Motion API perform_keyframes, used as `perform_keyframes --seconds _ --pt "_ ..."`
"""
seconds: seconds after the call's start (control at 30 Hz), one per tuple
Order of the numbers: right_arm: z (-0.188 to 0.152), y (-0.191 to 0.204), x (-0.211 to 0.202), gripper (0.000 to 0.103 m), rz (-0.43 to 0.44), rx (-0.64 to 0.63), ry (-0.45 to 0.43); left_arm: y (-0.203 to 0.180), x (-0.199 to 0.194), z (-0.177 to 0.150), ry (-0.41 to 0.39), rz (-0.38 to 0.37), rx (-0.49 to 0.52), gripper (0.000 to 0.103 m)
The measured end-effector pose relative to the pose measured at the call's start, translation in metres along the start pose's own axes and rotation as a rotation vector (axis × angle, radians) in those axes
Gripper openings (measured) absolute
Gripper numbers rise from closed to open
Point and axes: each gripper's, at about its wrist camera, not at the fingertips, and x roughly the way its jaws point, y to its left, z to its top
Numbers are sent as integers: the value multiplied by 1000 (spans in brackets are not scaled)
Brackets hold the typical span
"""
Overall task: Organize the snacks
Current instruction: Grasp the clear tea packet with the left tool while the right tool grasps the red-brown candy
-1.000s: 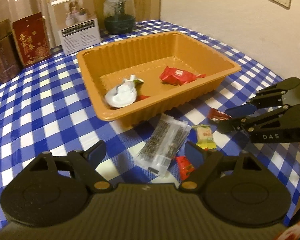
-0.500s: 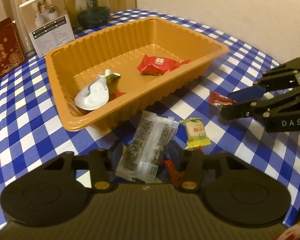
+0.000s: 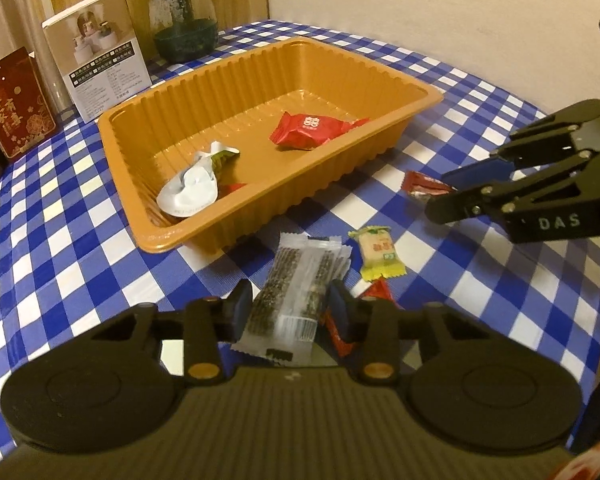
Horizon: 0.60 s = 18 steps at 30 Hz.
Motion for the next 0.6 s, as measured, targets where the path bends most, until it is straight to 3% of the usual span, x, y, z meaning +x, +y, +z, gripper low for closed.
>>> perform_keyframes --seconds 0.47,0.6 --pt "0 5 4 27 11 -11 9 2 19 0 63 -24 -8 46" --pt "0 5 4 27 10 -9 8 1 17 0 72 -16 -5 38"
